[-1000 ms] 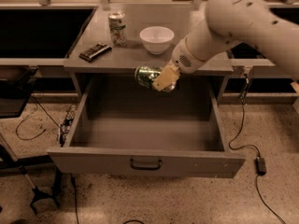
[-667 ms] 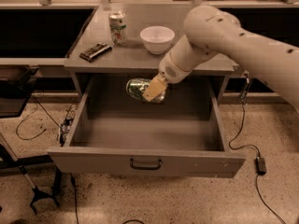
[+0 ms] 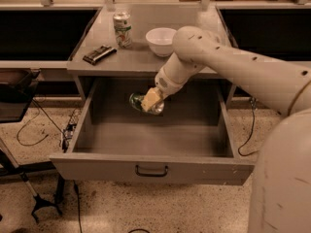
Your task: Place green can into top drawer
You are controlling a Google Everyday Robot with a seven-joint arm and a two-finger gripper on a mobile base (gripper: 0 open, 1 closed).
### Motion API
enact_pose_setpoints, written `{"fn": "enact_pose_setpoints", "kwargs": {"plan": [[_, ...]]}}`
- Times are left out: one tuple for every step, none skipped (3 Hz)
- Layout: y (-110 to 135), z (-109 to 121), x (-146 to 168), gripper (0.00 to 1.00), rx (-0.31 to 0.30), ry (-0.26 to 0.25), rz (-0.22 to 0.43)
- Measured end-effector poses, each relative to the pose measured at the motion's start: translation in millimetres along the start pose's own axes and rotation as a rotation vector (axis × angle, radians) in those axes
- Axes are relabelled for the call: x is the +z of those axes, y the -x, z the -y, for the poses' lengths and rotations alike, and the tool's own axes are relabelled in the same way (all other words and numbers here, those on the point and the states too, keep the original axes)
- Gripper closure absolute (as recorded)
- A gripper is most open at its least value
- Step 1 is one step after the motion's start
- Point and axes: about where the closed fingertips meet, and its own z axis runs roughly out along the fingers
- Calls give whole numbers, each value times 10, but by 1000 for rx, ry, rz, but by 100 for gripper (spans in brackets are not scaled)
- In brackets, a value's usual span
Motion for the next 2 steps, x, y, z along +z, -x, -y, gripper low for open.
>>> {"fn": "enact_pose_setpoints", "kwargs": {"plan": [[2, 97, 199, 100, 128, -19, -4], [-4, 135, 315, 100, 186, -31, -8]]}}
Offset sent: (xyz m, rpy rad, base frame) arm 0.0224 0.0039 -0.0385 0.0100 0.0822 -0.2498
